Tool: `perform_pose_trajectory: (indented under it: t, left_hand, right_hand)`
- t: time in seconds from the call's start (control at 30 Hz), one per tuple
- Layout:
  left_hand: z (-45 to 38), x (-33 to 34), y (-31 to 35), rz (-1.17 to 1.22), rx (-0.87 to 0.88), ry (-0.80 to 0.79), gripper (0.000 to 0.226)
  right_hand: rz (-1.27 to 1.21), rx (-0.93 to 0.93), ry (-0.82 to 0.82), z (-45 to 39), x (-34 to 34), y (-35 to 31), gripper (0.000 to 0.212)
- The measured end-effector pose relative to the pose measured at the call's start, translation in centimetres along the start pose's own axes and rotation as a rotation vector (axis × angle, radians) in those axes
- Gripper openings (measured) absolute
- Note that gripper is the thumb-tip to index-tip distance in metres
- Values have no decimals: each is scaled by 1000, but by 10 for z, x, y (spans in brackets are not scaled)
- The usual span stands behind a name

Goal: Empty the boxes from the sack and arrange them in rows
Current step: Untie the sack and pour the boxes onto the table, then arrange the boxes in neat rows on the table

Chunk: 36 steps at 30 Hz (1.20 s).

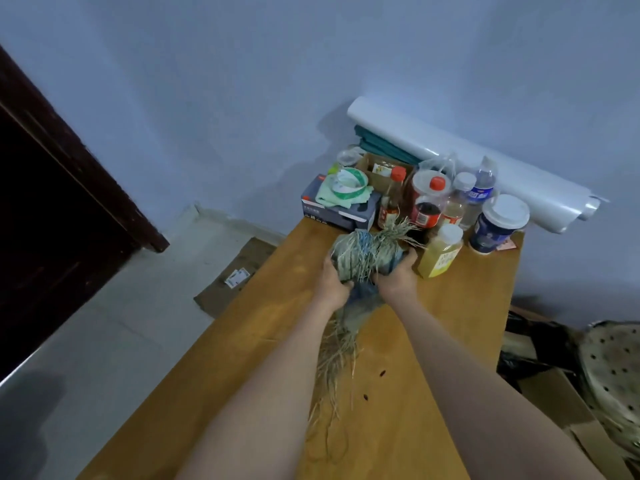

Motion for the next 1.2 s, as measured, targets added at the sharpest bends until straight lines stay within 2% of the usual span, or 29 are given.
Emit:
perform_pose_trajectory:
  t: [0.23,0.53,0.67,0.83,0.9,1.03,1.2]
  left_hand:
    - [-26,13,7,-60,3,-95,90]
    - [-23,4,8,-200,-17,-200,97]
    - [-5,-19,11,-206,-46,-140,91]
    - [39,-64,22,-152,-5,-60,75]
    - [62,-90,24,-145,8,-3,69]
    - [121,-159,17,-116,35,149,61]
    - [217,-250,-27,-22,-52,315,53]
  right_hand:
    - [115,91,-1,-28,16,14,73]
    - [232,117,43,-25,5,6,92]
    - [241,114,100,-1,-5,-18,105]
    - [208,-138,268,48,-17,-86,72]
    - [184,-238,212,73,-8,-115,69]
    - [94,-285,-39,123,21,-173,68]
    - [77,-352,-280,209,55,-241,62]
Point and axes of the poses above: each hand's wrist, its own z-axis away from the middle knuckle, its own x-axis out of the palm, y = z × x, the point moved 7 cm from there along -z, towards the middle knuckle, and after that the axes turned 10 degrees about -x, right-handed, at the moved point
